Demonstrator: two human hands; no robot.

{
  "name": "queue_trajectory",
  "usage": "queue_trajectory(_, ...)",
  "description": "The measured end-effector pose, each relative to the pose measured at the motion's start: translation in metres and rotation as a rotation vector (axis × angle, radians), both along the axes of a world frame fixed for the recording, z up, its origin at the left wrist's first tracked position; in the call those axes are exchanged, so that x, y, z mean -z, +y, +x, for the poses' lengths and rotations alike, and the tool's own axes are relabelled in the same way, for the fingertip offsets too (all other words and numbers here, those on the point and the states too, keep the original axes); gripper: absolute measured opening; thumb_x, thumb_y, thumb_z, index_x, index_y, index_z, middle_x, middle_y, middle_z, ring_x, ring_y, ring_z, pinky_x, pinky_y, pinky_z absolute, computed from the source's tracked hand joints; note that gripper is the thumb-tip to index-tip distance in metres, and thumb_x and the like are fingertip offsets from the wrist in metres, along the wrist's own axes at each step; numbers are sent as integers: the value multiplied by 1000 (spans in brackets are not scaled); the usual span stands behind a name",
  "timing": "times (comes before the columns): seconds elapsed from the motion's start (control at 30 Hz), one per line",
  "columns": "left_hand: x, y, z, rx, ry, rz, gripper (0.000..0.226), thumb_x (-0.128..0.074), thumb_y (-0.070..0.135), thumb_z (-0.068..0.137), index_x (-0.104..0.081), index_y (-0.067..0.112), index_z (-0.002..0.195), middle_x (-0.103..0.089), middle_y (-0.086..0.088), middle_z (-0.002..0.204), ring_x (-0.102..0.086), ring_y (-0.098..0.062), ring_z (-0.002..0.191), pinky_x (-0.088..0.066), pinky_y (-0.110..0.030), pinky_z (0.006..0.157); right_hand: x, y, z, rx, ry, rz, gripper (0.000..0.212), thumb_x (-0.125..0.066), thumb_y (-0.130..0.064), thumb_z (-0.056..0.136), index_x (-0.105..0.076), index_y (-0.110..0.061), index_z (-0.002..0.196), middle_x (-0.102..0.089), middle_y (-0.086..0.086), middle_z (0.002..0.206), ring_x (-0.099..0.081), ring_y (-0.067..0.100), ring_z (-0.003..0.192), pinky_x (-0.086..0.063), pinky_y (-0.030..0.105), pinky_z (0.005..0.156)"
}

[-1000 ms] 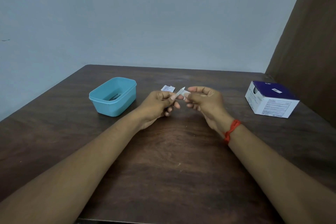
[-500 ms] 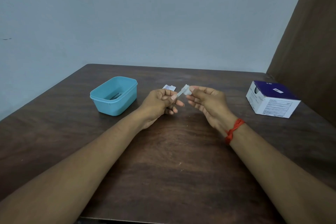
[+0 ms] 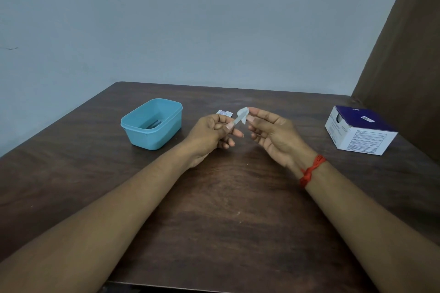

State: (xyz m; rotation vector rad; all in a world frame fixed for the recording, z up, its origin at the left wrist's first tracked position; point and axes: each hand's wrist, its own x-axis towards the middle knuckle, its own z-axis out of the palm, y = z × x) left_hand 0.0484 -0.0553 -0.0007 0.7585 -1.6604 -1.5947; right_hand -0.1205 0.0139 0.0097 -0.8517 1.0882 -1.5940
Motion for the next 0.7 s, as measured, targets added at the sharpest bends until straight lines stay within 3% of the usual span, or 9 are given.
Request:
queue_trajectory(0.17,0,2,1,44,-17,-45,11,-56,12,102,-60,7,111,-77,-10,95,-65,-14,62,-51,-21,56,1,0,4,30,-17,1,23,-72,-3,86,-71,-7,109,-75,4,90,-62,8,68,-51,19,61)
queue_trajectory(0.33,-1,4,0,34,-32,-58,17,-56,13,102,-58,3,115,-77,-12,96,-67,-16,62,-51,-22,56,3,-2,4,75,17,34,14,-75,-10,86,-74,-6,100,-75,4,87,-60,8,66,-49,21,58)
queue_trajectory(0.5,0,4,-3,6,-89,-63,21,-64,18,98,-62,2,111,-77,-14,93,-71,-18,64,-55,-23,56,3,-6,0,149,44,22,7,-77,-16,86,-76,-11,92,-76,0,83,-52,4,58,-44,18,52)
queue_trajectory(0.7,0,4,0,-29,-75,-58,18,-71,16,93,-70,2,105,-77,-15,85,-70,-16,62,-57,-21,57,5,-8,-4,218,85,30,14,-81,-23,82,-78,-11,90,-77,0,84,-48,3,57,-42,18,50)
